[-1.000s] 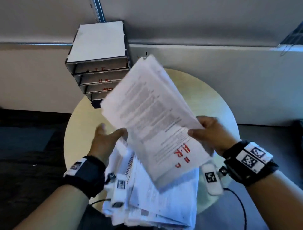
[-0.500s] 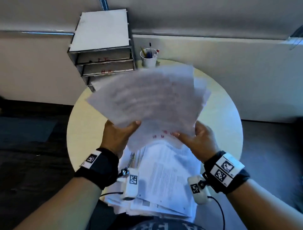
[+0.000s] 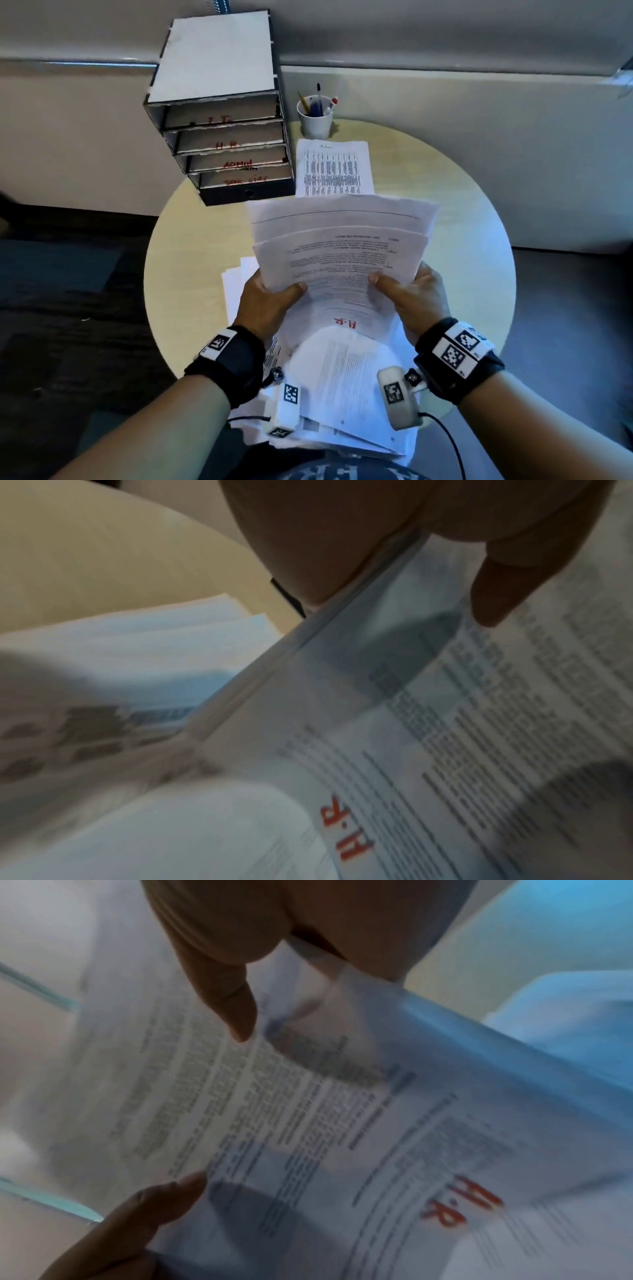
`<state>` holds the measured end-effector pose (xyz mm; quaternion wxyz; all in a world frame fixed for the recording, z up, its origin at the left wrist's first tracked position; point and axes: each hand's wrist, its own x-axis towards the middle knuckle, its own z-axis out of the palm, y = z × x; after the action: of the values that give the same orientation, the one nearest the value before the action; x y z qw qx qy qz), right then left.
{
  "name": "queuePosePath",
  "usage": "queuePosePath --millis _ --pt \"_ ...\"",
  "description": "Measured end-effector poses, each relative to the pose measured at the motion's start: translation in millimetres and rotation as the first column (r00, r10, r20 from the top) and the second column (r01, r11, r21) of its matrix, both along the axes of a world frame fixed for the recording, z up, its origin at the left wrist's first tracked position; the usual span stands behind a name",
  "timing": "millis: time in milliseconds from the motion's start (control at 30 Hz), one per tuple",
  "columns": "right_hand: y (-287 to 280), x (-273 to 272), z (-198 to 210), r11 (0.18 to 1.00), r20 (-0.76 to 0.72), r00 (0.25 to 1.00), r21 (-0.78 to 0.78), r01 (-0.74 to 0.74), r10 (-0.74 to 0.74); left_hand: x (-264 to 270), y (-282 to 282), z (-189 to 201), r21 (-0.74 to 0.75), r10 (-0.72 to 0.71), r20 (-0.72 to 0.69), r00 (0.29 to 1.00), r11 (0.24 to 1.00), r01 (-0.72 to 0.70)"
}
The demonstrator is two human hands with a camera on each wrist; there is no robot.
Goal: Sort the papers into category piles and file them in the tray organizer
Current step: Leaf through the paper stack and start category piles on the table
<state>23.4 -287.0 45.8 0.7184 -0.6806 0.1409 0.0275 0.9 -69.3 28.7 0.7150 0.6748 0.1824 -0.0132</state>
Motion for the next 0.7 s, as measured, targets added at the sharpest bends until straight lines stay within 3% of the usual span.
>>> queuePosePath --millis 233,400,467,500,567,600,633,700 --pt "10 -7 3 0.998 0.092 0.995 0.05 0.03 -0.035 -4 -10 5 -0.12 0.033 0.075 0.997 0.992 -0.024" --pt "4 -9 -17 0.992 -0.101 0.992 -0.094 -0.089 0.079 7 2 -13 0.173 -0.001 -0.061 0.998 0.985 0.011" --pt "-10 -4 -8 0.983 -0.023 1.0 -0.185 -0.003 -0.001 14 5 -3 0.297 -0.042 0.004 0.999 0.954 0.039" --pt "-20 -3 6 0.959 0.092 0.994 -0.269 0.088 -0.065 19 7 7 0.38 -0.075 0.053 0.996 0.924 0.049" --pt "-38 -7 43 0.847 0.459 0.886 -0.443 0.294 -0.067 27 11 33 0.609 -0.206 0.145 0.968 0.789 0.077" --pt "-44 -9 66 0.765 0.62 0.782 -0.534 0.359 0.066 33 8 48 0.742 -0.316 0.157 0.936 0.663 0.099" --pt "-44 -12 88 0.657 0.669 0.698 -0.65 0.382 0.255 38 4 62 0.865 -0.434 0.117 0.893 0.487 0.124" --pt "-36 -11 115 0.322 0.479 0.662 -0.878 0.354 0.576 46 -14 91 0.977 -0.62 -0.013 0.785 0.16 0.143"
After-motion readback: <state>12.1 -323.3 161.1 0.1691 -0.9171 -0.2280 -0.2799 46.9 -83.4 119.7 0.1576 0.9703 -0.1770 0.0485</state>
